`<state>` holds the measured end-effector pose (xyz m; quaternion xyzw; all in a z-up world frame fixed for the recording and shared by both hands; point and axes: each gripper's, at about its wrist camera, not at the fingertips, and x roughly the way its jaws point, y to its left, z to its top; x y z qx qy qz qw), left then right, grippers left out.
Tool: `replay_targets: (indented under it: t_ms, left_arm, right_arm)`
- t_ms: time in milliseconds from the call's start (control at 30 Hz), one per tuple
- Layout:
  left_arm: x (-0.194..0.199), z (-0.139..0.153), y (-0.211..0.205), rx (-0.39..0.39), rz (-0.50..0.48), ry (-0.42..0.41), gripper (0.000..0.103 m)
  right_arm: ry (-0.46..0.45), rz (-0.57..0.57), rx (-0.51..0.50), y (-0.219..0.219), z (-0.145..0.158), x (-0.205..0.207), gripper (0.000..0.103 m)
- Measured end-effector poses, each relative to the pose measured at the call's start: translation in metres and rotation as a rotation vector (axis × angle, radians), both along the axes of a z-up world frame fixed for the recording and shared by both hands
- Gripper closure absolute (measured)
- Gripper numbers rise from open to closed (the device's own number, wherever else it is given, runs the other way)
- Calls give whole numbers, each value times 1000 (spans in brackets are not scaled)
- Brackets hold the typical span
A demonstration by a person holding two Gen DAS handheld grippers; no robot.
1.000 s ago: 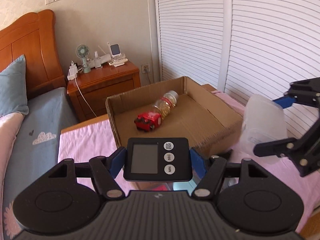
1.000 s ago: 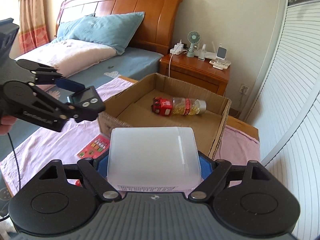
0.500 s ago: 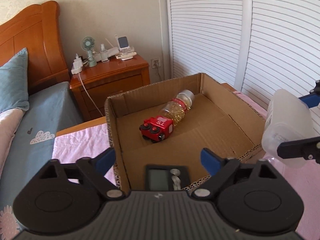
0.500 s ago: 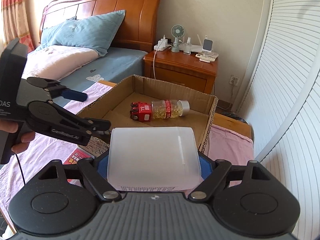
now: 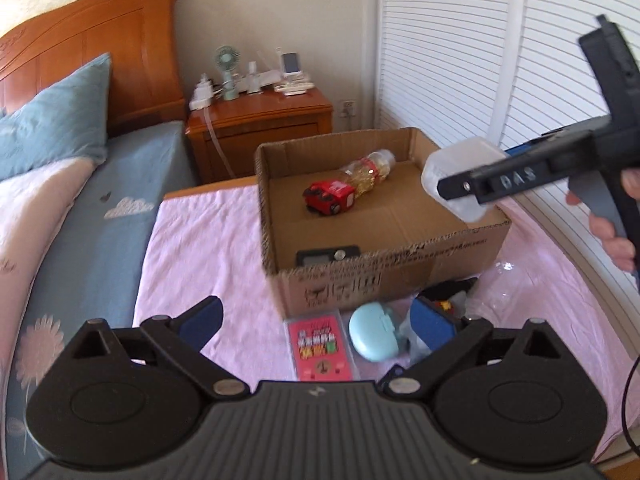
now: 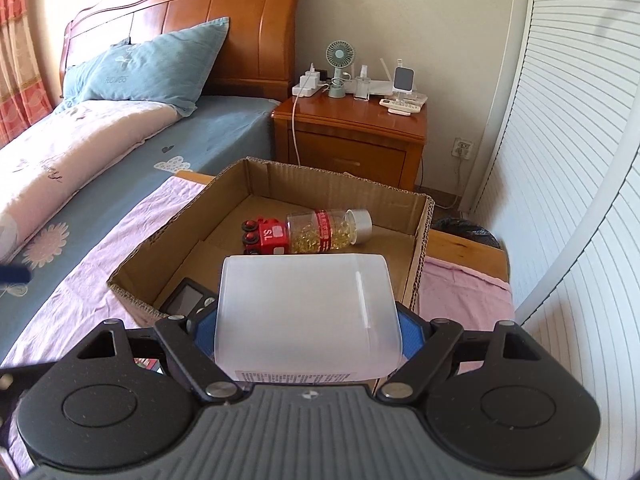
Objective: Organize rigid objects
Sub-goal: 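Lower the white container into the box and open the right tool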
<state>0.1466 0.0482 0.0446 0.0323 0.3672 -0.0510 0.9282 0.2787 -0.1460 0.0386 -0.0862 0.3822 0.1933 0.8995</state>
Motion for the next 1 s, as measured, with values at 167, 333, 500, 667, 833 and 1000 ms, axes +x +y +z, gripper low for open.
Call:
replay_targets:
  t_ms: [167,333,500,667,833,1000]
  left_arm:
    - [-20,-6,3,15,94,-55,3]
    - [-23,-11,10,-5,110,-51,3]
    - [-27,-14,11,-10,100,-51,3]
    - [-28,-16,7,-16,76,-24,3]
    - [-30,-18,4,-31,60,1,3]
    - [-34,-18,2,-37,45,15,2]
  right_arm:
    - [30,-41,5,9,-7,27,16]
    - [18,-89,18,15,-12,45,13]
    - [13,-111,51,11,-7,36,0]
    - [6,-105,47,4,-3,17,0]
    - [18,-95,46,-4,-5,-3,0]
    - [37,-94,38,-14,-15,-21,0]
